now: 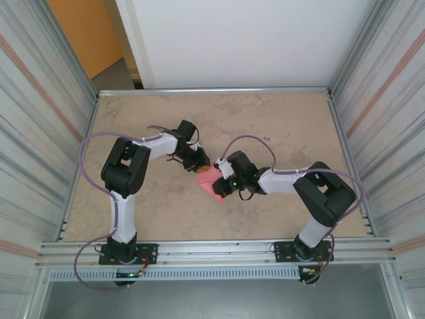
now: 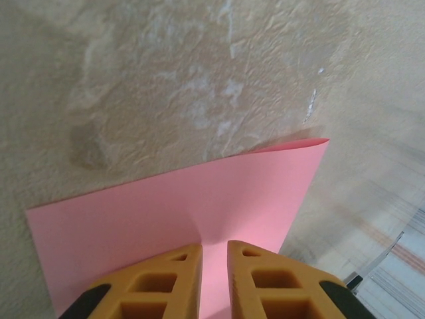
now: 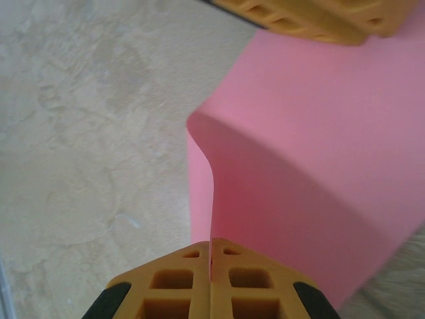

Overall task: Fold a paper plane with a square sheet of paper (pick it up from the middle)
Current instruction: Third fold the triangle at the center of the table.

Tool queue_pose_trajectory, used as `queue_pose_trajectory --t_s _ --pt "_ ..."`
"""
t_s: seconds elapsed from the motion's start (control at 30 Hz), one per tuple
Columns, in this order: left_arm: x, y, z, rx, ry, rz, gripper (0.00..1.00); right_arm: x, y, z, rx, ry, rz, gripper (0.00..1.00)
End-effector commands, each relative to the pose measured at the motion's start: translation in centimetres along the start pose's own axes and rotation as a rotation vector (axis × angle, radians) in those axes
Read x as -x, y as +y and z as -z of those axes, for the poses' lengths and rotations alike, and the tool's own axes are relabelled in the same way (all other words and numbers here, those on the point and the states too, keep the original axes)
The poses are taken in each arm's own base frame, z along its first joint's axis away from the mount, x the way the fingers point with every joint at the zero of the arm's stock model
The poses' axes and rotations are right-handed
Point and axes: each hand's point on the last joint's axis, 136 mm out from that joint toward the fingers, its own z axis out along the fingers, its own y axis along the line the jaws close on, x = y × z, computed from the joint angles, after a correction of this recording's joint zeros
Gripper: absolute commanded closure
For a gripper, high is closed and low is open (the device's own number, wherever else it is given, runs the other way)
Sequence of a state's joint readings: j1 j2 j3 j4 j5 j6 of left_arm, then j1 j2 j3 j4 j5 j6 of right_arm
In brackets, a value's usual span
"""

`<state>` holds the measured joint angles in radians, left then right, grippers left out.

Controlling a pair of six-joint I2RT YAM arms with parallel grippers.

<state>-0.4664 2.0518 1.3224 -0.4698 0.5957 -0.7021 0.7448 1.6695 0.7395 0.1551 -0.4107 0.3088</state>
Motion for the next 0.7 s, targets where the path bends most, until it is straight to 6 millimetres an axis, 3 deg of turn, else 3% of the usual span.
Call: queue_pose_trajectory --t_s 0.0,0.67 --pt "-1.2 2.5 -1.1 0.095 0.051 0.019 0.81 0.7 -1.7 0.1 -0.089 -0.009 -0.050 1.00" --pt "-1.2 1.7 -1.2 0.071 0.056 0.003 0.81 0.1 -1.5 -1.1 -0.043 0.053 -0.083 0.99"
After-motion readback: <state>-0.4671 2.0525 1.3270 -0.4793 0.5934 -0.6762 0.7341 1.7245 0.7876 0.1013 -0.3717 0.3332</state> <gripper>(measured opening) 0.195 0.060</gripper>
